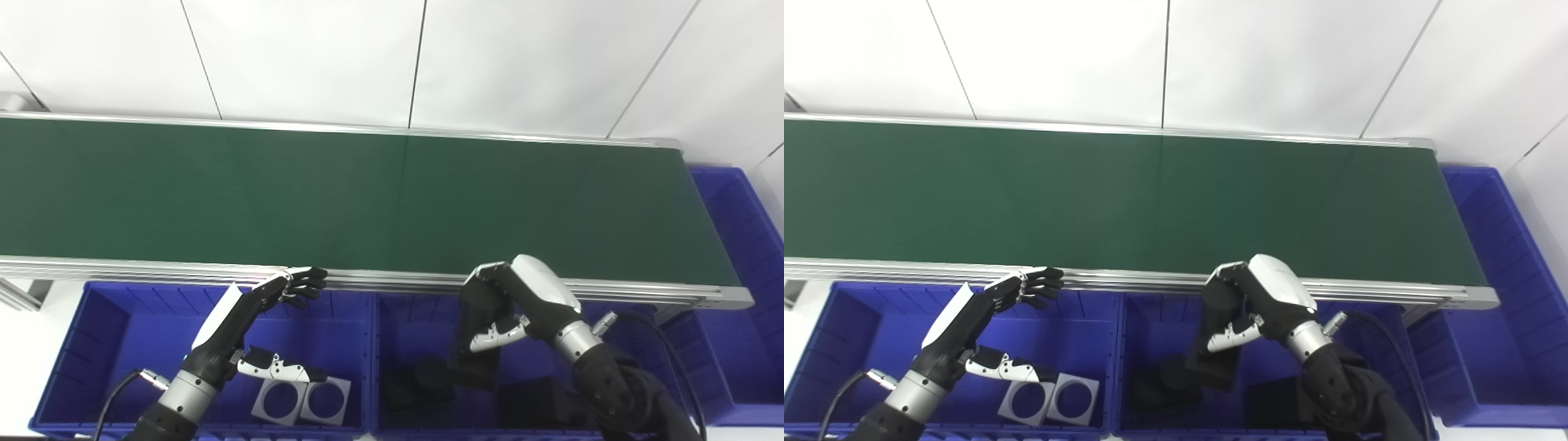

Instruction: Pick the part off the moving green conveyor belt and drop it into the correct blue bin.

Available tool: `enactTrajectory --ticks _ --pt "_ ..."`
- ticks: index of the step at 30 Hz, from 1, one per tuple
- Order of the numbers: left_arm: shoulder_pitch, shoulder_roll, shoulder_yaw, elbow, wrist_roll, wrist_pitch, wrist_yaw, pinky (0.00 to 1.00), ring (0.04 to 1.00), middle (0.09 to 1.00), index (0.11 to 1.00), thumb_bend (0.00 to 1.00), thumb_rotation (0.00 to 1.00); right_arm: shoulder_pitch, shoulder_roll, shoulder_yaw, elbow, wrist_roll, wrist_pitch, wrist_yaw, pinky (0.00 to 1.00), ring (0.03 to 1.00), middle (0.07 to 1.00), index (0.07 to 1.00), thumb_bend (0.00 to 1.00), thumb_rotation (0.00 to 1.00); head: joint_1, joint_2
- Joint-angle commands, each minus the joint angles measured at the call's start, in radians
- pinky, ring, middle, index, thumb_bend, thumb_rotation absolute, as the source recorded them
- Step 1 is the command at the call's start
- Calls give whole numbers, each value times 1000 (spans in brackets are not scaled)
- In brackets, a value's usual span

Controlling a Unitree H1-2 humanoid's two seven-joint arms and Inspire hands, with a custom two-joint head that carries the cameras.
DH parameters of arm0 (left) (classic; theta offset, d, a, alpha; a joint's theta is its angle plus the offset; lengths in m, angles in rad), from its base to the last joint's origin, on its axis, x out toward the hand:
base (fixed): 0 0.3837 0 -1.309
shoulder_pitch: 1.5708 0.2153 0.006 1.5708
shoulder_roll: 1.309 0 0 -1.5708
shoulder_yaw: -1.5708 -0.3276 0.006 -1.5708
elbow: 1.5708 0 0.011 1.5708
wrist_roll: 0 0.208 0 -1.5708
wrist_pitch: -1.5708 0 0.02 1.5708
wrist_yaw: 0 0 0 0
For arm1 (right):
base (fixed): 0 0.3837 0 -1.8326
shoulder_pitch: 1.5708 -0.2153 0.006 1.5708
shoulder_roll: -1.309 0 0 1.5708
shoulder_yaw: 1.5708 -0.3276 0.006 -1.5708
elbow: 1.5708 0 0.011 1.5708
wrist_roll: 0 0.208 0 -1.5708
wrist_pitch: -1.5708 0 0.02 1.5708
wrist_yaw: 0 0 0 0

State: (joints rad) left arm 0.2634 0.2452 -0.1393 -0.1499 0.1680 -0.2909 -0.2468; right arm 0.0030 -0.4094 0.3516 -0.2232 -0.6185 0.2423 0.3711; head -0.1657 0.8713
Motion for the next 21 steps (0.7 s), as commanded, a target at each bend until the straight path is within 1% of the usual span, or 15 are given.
enactTrajectory --ticks 1,6,9,11,12,13,14,15,16,17,18,19,20,21 --pt "-14 1 6 -13 -18 -27 15 622 697 756 787 869 146 -44 -26 16 5 -16 -43 21 265 361 449 541 505 0 2 2" --pt "-17 4 7 -5 -34 -29 9 628 702 759 788 869 143 -77 -46 64 53 -40 -42 65 283 370 453 539 508 0 4 3" --pt "-16 6 6 -6 -37 -26 7 631 705 763 790 869 154 -100 -56 96 92 -65 -58 76 305 378 461 540 509 0 3 5" --pt "-16 7 6 -7 -41 -26 6 634 706 761 789 871 150 -117 -62 119 102 -85 -45 105 334 383 466 544 509 0 3 6" --pt "-16 8 6 -8 -40 -26 6 634 706 761 789 870 145 -127 -66 131 102 -93 -33 129 348 385 468 548 508 0 2 7" --pt "-16 9 5 -10 -42 -23 4 637 709 763 790 868 149 -136 -70 142 102 -104 -23 152 390 397 481 545 509 0 2 7" --pt "-16 9 5 -11 -43 -21 3 637 710 764 790 868 149 -143 -73 154 102 -118 -11 175 396 399 483 544 509 0 2 9" --pt "-16 9 5 -11 -46 -22 3 636 709 764 790 869 148 -149 -75 166 101 -138 3 197 435 485 490 520 515 0 1 9" --pt "-16 9 5 -11 -47 -24 3 634 709 764 790 870 143 -152 -76 175 99 -156 12 212 486 576 607 508 511 65 0 10" --pt "-16 9 5 -11 -47 -25 4 633 709 764 789 870 143 -154 -75 179 97 -169 17 222 518 635 677 503 510 99 0 10" --pt "-15 10 5 -11 -46 -27 4 632 709 764 789 871 143 -157 -80 192 96 -199 2 220 538 671 721 499 510 120 -2 12" --pt "-15 10 5 -11 -45 -28 5 632 708 763 788 873 147 -159 -84 201 96 -221 -12 218 598 723 762 498 514 132 -2 12" --pt "-14 10 5 -14 -44 -26 6 632 708 763 788 874 149 -160 -87 210 95 -243 -22 217 636 755 787 498 516 140 -3 14" --pt "-13 10 6 -16 -44 -23 6 632 707 762 788 874 154 -162 -91 219 94 -263 -33 217 697 789 807 546 572 173 -3 14"
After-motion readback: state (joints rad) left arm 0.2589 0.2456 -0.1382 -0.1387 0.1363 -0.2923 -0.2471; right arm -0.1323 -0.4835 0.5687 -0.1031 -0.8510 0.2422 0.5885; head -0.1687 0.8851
